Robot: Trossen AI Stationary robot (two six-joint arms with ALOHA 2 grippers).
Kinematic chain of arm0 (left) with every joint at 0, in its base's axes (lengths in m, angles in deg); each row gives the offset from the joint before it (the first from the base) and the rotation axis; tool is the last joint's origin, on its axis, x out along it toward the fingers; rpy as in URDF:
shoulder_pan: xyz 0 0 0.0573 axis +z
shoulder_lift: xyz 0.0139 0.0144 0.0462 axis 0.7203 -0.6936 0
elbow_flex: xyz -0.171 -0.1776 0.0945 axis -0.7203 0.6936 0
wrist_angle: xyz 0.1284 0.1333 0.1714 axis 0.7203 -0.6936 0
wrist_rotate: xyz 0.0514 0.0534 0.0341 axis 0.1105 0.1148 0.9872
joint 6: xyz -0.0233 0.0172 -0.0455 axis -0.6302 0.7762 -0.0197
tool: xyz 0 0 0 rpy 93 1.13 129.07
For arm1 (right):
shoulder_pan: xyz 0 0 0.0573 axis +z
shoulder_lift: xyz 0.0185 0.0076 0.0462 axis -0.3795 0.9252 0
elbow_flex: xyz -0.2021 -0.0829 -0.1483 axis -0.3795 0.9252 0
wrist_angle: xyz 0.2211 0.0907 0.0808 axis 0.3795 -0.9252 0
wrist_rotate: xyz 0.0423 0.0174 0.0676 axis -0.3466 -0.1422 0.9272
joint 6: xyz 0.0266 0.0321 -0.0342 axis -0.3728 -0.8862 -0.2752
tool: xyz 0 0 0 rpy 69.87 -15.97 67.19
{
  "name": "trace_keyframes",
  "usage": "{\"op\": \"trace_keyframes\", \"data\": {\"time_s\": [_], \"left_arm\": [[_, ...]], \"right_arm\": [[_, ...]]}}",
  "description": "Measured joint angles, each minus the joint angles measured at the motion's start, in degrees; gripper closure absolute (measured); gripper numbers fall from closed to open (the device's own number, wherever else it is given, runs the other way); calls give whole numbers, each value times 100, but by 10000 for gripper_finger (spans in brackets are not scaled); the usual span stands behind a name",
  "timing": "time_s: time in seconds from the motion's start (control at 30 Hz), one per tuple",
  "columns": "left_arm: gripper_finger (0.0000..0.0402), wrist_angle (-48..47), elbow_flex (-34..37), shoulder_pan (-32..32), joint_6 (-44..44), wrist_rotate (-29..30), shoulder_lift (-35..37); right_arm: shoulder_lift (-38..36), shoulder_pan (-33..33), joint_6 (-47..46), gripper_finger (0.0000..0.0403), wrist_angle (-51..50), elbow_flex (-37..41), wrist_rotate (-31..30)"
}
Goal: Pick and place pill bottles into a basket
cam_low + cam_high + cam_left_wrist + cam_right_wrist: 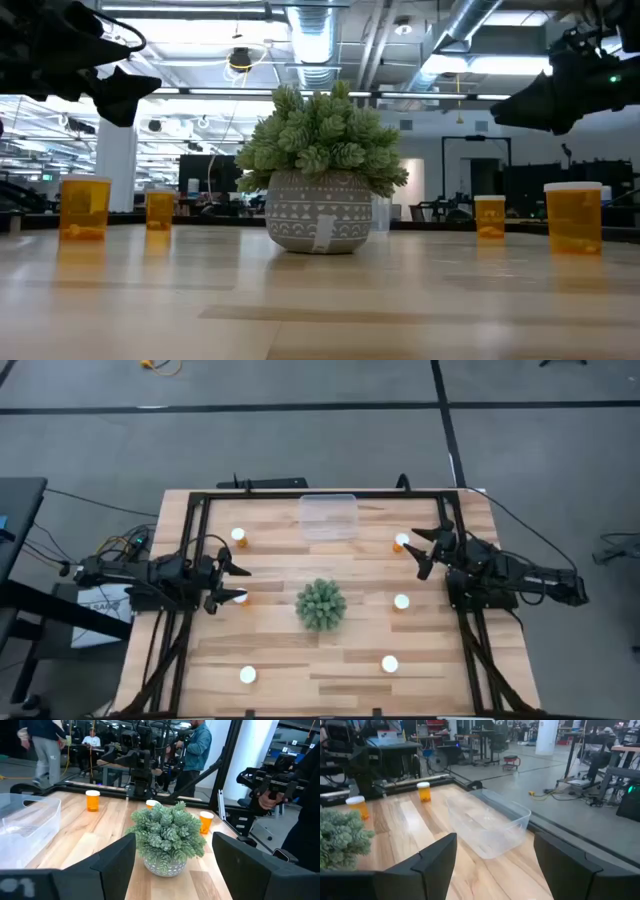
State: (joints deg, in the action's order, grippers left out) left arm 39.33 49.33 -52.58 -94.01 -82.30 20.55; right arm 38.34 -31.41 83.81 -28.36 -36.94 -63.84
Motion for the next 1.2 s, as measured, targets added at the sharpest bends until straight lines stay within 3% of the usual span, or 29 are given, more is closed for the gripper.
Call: {"op": "trace_keyframes", "data": {"time_s": [0.57, 0.77, 1.1, 1.2], "left_arm": [[148, 0, 1, 0, 0, 0, -2], [148, 2, 0, 0, 0, 0, -2], [148, 1, 1, 0, 0, 0, -2], [148, 2, 1, 0, 0, 0, 0]], "right_arm": [[92, 7, -225, 143, -262, -71, 17], [958, 2, -377, 143, -498, -353, -64], [2769, -4, -734, 143, -1059, -1215, -1188], [3037, -66, -1032, 143, -1077, -1503, -1178]]}}
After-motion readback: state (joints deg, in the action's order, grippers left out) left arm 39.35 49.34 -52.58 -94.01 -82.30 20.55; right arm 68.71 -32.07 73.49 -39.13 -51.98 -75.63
